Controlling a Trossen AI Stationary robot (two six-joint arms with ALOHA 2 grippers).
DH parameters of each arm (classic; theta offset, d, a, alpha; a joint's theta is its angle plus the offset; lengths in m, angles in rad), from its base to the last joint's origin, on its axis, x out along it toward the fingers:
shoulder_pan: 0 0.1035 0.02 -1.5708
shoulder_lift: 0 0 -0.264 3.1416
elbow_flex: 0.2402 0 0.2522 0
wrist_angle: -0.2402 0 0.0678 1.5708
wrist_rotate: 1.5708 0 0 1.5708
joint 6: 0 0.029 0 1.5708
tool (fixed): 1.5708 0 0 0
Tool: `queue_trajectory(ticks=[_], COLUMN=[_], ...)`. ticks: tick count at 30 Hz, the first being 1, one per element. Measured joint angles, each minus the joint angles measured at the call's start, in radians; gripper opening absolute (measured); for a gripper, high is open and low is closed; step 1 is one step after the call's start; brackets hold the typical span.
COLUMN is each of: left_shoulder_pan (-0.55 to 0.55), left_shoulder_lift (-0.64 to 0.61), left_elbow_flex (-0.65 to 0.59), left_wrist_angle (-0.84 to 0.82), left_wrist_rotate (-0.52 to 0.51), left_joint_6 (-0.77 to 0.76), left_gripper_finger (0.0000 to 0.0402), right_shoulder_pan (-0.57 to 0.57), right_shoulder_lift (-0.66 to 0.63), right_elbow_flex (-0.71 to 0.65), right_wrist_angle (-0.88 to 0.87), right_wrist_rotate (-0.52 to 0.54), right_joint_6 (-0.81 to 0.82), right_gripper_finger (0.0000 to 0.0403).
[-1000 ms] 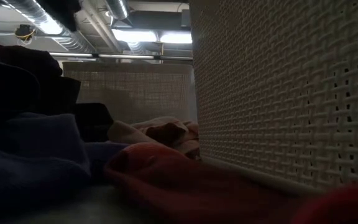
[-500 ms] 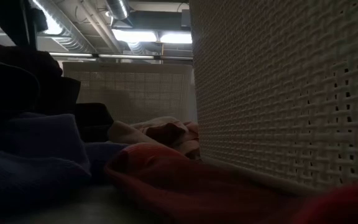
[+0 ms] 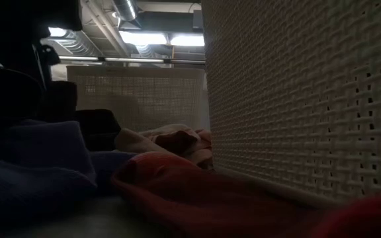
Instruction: Sort clothes
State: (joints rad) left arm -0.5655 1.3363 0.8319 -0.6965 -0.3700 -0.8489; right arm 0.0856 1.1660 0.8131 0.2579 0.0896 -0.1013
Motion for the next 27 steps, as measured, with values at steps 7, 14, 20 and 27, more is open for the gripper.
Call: queue_trajectory(ticks=[7,14,20,27], left_shoulder_pan=[0.013,0.011,0.004,-0.004], left_shoulder_lift=[0.002,0.002,0.002,0.002], left_elbow_flex=[-0.060,-0.059,0.009,0.144], left_wrist_angle=[0.034,0.093,0.078,0.060], left_wrist_rotate=[0.000,0.000,-0.067,-0.186], left_joint_6=[0.098,0.217,0.307,0.456], left_gripper_finger=[0.0108,0.0010,0.0004,0.0003], right_shoulder_pan=[0.000,0.000,0.000,0.000], right_shoulder_lift=[0.000,0.000,0.000,0.000], right_elbow_flex=[0.000,0.000,0.000,0.000], right_wrist_angle=[0.002,0.000,-0.020,-0.024], right_wrist_rotate=[-0.004,-0.004,-0.004,-0.004], right_joint_6=[0.019,0.019,0.028,0.043], right_gripper_finger=[0.0248,0.0248,0.0248,0.0248])
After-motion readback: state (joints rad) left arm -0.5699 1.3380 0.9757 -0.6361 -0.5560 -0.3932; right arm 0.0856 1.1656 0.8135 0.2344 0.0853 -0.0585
